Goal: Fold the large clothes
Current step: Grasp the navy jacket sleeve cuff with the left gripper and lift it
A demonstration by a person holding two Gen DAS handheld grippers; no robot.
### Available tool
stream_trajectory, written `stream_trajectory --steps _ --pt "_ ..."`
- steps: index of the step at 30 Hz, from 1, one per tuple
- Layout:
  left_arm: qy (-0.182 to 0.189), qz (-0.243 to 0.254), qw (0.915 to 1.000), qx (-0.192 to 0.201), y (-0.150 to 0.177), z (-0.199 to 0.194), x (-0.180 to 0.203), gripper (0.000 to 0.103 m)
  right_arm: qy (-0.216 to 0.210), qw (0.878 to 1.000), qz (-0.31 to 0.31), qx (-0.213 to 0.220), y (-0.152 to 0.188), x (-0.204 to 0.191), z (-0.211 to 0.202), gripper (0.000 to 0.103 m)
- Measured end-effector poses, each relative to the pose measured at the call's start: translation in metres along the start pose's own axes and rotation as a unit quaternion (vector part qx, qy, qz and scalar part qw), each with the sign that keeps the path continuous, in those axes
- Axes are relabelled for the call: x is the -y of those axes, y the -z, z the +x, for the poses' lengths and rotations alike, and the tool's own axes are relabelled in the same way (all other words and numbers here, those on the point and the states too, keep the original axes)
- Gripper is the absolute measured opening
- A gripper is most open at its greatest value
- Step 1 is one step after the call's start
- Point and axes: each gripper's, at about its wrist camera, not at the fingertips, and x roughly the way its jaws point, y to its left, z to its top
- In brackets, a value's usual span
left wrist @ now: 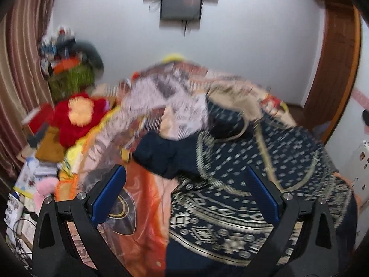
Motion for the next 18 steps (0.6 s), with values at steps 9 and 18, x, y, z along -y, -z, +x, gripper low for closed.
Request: stream_trajectory --steps 9,18 --pt "-0.046 0.006 0.9927 -0.112 -0.011 0.133 -0.046 0.103 0.005 0.996 -0.019 -0.086 -0.016 0.008 0.12 0.103" --pt "-0.024 0.061 0.9815 -0.18 -0.018 0.225 -0.039 0.078 -0.023 0.985 -0.046 -0.167 -0.005 0.0 0.217 0.103"
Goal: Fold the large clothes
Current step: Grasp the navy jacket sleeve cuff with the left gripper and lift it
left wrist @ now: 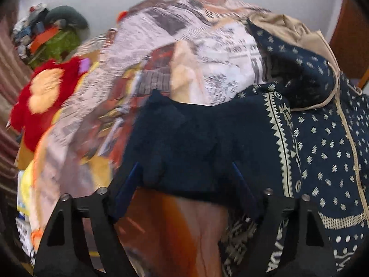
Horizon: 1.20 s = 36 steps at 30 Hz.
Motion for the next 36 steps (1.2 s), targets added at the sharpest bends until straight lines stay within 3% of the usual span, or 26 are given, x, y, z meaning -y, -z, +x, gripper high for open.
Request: stream_trajectory --steps 5,11,13,15,16,17,20,26,30,36 --pt "0.003 0.046 0.9988 -0.018 -0.009 0.029 0.017 0.066 -0.003 0.999 -0.033 -0.022 0.001 -0.012 0.028 0.103" --pt "0.007 0.026 0.9991 -0.033 -0.012 0.049 0.008 0.046 0.007 0.996 -0.079 -0.026 0.006 -0.03 0.041 0.103" --pt "-0.01 0.032 0.9985 -0.042 -0.009 0.054 0.007 0.029 0.012 0.996 -0.09 -0.022 0.008 -0.034 0.041 0.103" --pt "-0.01 0.031 0.9986 -0.042 -0.01 0.056 0.006 0.026 0.013 0.995 -0.097 -0.022 0.009 -0.037 0.043 0.103" --pt "-0.009 0.029 0.9987 -0.042 -0.011 0.057 0.006 0.013 0.012 0.995 -0.098 -0.022 0.01 -0.038 0.043 0.103" --pt "-0.006 0.024 0.9987 -0.045 -0.011 0.057 0.004 0.007 0.011 0.995 -0.099 -0.023 0.01 -0.039 0.044 0.103" --pt "0.013 -0.003 0.9988 -0.048 -0.015 0.046 -0.001 0.005 0.009 0.995 -0.101 -0.021 0.011 -0.04 0.042 0.103" --pt "0.065 -0.003 0.9979 -0.008 -0.027 -0.017 0.013 0.005 0.001 0.995 -0.096 -0.007 0.007 -0.036 0.03 0.103" --pt "0.124 0.011 0.9921 0.016 -0.045 -0.066 0.043 0.005 -0.007 0.996 -0.086 0.005 0.003 -0.03 0.015 0.103" --pt "0.203 0.032 0.9786 0.013 -0.069 -0.103 0.113 0.005 -0.003 0.997 -0.08 0.021 0.005 -0.009 -0.012 0.103"
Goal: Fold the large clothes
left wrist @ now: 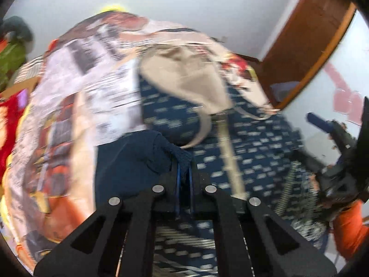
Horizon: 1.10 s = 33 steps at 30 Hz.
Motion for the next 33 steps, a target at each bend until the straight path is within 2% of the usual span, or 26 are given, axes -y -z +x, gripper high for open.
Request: stream_trajectory --steps 9,12,17,20,23,25,27,30,33 --pt "0.051 0.044 0.9971 -0.037 -0.013 0.046 0.1 0.005 0.018 1.0 0.022 0.004 0.02 0.051 -0.039 0.103" --pt "0.043 0.059 0.9956 -0.059 -0.01 0.072 0.12 0.005 0.025 0.999 0.028 -0.007 0.029 0.065 -0.044 0.103" --pt "0.034 0.061 0.9927 -0.098 -0.001 0.104 0.13 0.01 0.028 0.999 0.035 -0.029 0.045 0.077 -0.046 0.103" --pt "0.016 0.077 0.9912 -0.107 0.003 0.105 0.133 0.023 0.023 0.998 0.034 -0.042 0.052 0.078 -0.044 0.103" --pt "0.009 0.092 0.9928 -0.077 0.001 0.085 0.131 0.035 0.017 0.998 0.03 -0.054 0.053 0.074 -0.037 0.103" --pt "0.0 0.094 0.9945 -0.046 -0.001 0.065 0.121 0.048 0.012 0.998 0.029 -0.06 0.052 0.069 -0.031 0.103" --pt "-0.032 0.097 0.9948 -0.004 0.001 0.039 0.101 0.063 0.0 0.997 0.029 -0.065 0.051 0.063 -0.024 0.103" --pt "-0.079 0.095 0.9919 0.029 0.012 0.014 0.065 0.069 -0.027 0.996 0.03 -0.082 0.046 0.053 -0.007 0.102" --pt "-0.123 0.078 0.989 0.027 0.032 0.002 0.016 0.07 -0.048 0.993 0.031 -0.105 0.043 0.043 0.012 0.097"
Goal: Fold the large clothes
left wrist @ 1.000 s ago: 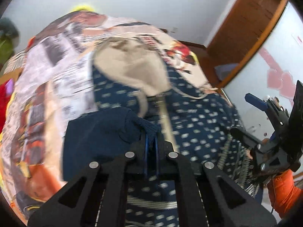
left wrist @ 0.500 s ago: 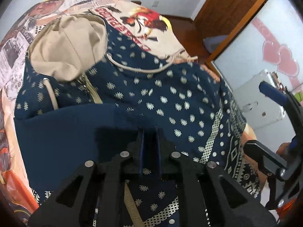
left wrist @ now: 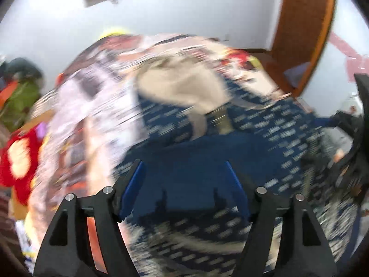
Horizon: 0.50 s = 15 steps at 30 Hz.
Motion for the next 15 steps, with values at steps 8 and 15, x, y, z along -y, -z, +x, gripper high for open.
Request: stream_trajectory --steps 8,15 --pt "-0.043 -0.067 0.9928 -0.089 0.09 0.043 -0.088 0.07 -0.034 0.996 0.035 -0.076 -0.009 -0.008 0.058 0.083" --pt "0.019 -0.109 0.9887 -0.101 0.116 0.072 -0.095 0.07 -0.026 0.993 0.054 -0.104 -0.009 -0.016 0.086 0.069"
